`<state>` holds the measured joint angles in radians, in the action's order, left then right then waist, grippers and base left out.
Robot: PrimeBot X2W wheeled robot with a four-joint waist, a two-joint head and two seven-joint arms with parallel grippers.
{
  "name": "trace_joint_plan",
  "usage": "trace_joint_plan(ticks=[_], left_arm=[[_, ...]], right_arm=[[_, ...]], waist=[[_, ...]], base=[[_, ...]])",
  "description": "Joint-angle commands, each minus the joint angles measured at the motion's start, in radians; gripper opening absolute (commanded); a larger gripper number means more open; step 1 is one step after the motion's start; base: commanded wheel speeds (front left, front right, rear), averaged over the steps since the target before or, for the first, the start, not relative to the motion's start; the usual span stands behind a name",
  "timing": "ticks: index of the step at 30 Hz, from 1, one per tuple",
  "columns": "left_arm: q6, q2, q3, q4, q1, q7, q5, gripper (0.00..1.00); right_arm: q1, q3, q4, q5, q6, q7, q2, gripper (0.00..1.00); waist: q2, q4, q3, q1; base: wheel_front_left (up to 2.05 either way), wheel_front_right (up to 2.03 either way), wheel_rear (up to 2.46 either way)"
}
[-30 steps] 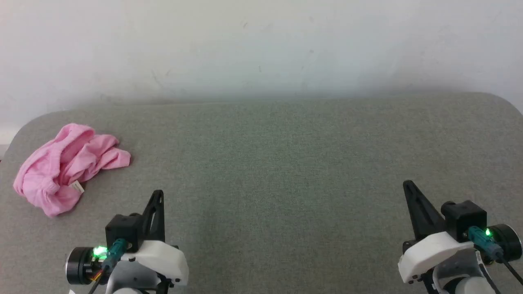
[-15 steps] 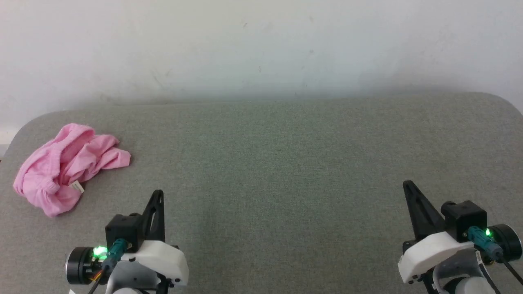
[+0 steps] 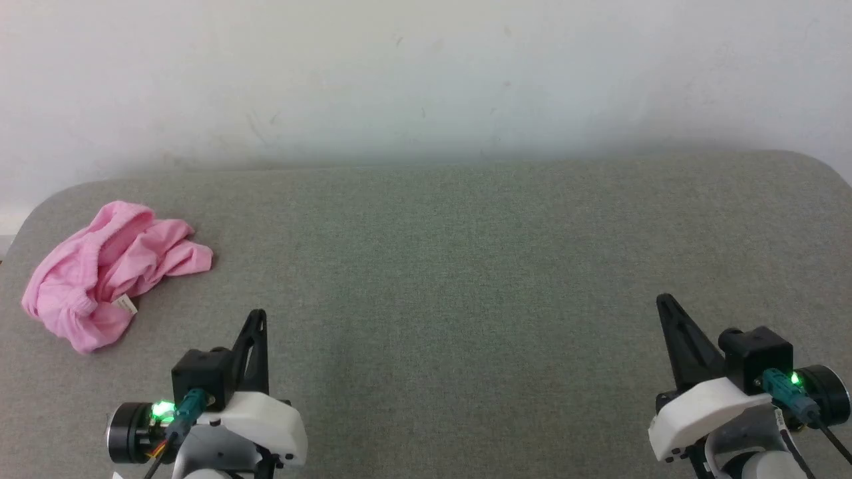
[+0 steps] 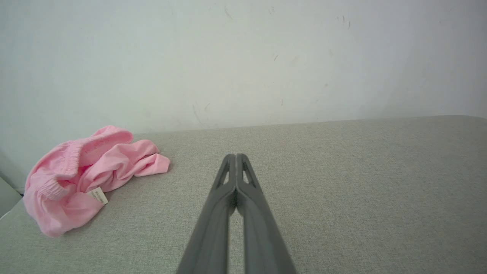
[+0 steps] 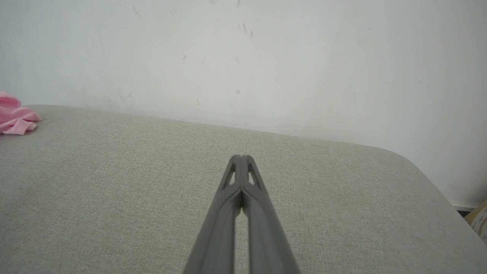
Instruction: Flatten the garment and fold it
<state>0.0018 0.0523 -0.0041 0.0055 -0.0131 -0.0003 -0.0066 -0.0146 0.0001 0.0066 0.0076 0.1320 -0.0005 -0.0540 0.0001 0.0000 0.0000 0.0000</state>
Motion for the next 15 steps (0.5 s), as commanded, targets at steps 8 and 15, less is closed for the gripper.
trace_joint_plan(ticks=[8, 15], left_arm=[[0.0, 0.0, -0.001, 0.001, 0.0, -0.001, -0.001, 1.0], [0.007, 0.0, -0.01, 0.005, -0.002, -0.012, -0.008, 1.0]], right_arm=[[-0.001, 0.0, 0.001, 0.001, 0.0, -0.001, -0.001, 1.0], [-0.001, -0.002, 0.006, 0.01, 0.0, -0.012, -0.001, 1.0]], waist=[[-0.0001, 0.0, 0.0, 0.0], [-0.0001, 0.0, 0.0, 0.0]], base=[[0.0, 0.0, 0.0], [0.0, 0.0, 0.0]])
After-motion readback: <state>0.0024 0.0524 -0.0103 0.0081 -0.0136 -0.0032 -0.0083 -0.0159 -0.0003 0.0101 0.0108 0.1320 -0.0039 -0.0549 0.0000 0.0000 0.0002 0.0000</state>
